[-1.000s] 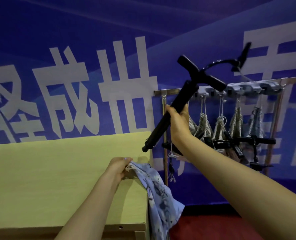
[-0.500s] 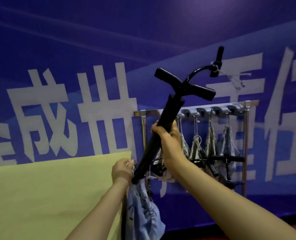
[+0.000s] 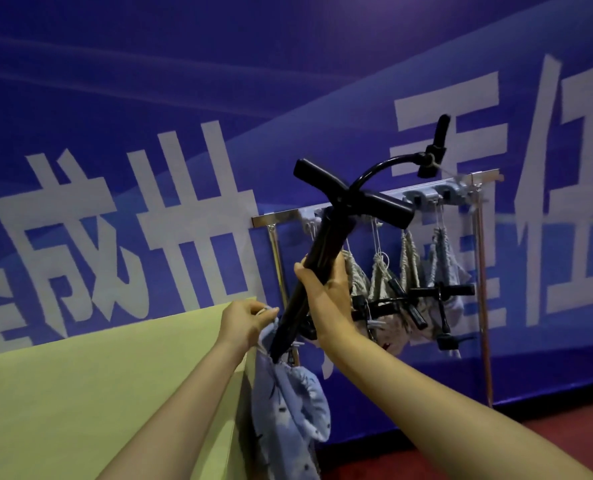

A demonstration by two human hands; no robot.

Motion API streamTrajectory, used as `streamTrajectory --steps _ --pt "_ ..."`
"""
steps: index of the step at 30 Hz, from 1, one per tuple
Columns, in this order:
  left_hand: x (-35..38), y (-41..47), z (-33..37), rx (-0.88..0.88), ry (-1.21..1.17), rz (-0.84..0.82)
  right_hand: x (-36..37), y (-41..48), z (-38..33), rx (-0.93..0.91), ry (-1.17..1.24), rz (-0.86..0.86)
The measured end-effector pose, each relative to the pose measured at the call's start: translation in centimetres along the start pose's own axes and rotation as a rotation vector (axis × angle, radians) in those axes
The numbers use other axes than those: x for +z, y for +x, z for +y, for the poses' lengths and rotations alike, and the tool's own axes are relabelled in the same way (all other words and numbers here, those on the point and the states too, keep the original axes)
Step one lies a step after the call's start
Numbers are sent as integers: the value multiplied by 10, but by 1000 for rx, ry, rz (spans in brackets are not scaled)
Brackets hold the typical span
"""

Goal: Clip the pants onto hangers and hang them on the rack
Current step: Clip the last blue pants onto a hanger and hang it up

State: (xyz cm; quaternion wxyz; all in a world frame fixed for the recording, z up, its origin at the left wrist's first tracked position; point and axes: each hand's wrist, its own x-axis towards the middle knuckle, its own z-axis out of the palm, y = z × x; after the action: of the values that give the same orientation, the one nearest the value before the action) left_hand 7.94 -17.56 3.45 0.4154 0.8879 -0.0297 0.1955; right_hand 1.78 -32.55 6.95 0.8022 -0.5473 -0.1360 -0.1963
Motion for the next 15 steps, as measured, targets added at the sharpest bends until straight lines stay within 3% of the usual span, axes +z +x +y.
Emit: streamTrajectory --steps 4,8,15 --pt "-5 -3 10 -105 -54 -175 -1 -3 -2 -30 -62 -23" --pt "-12 -8 7 -140 -62 -249 -1 -4 -3 -29 -52 -28" --pt "-4 -9 -14 -111 307 -5 -4 -5 -4 1 1 -99"
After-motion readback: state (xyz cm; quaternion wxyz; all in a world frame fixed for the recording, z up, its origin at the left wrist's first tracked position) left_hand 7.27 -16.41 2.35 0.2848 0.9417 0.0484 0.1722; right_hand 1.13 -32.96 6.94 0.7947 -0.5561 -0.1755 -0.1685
